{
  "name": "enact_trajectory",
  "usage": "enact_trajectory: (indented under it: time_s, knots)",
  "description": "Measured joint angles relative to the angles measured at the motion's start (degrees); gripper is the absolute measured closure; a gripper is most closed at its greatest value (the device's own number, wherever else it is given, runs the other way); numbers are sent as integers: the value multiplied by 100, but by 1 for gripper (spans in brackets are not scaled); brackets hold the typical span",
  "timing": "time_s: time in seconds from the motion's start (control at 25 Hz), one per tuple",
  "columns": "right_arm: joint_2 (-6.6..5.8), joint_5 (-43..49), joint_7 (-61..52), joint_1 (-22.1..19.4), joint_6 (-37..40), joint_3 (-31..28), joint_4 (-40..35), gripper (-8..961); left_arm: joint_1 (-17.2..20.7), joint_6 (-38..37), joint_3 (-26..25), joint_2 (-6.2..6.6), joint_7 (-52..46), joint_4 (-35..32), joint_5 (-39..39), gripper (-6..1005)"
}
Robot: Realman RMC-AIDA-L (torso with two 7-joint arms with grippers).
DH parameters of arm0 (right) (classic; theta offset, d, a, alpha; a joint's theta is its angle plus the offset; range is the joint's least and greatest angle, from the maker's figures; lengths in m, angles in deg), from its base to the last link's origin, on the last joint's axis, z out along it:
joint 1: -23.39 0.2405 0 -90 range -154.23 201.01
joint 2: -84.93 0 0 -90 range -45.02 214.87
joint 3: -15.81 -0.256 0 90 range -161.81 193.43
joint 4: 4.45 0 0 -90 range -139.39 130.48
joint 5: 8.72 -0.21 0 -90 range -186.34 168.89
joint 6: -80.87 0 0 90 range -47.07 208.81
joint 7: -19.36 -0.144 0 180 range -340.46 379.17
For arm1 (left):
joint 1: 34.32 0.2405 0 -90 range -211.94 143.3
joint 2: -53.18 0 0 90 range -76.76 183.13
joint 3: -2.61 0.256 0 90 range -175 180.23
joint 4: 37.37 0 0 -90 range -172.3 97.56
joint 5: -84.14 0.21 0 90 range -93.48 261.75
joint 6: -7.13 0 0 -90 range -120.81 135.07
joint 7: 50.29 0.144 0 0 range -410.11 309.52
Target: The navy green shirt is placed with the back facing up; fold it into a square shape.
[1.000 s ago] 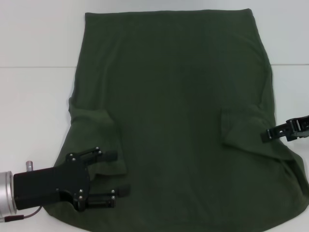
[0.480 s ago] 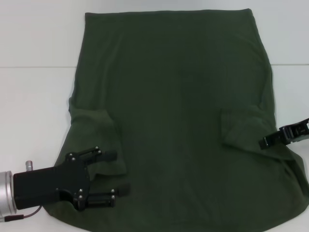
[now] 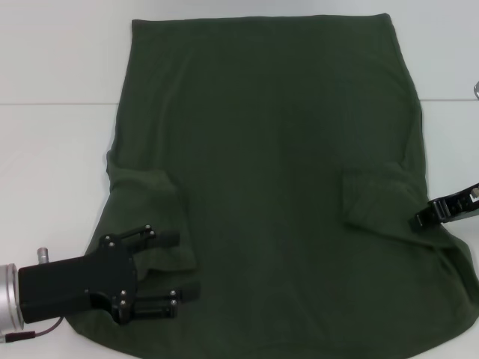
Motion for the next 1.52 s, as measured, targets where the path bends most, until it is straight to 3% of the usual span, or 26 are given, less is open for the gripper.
enact_trajectory:
  time_s: [0.2, 0.52, 0.76, 1.16, 1.52]
  knots:
    - [3, 0, 17, -1, -4, -6, 1, 732, 0, -3, 1, 0, -1, 2, 0, 106]
    - [3, -22, 78, -7, 27, -14, -42, 923, 0, -5, 1, 0, -1, 2, 0, 106]
    - [4, -50, 575, -7, 305, -94, -101, 921, 0, -1, 1, 0, -1, -4, 0, 106]
    - [134, -53, 1375, -20, 643, -56, -273, 918, 0, 38, -87, 0, -1, 8, 0, 106]
    - [144, -29, 1807, -27, 799, -37, -298, 899, 0, 71, -148, 0, -1, 11, 0, 106]
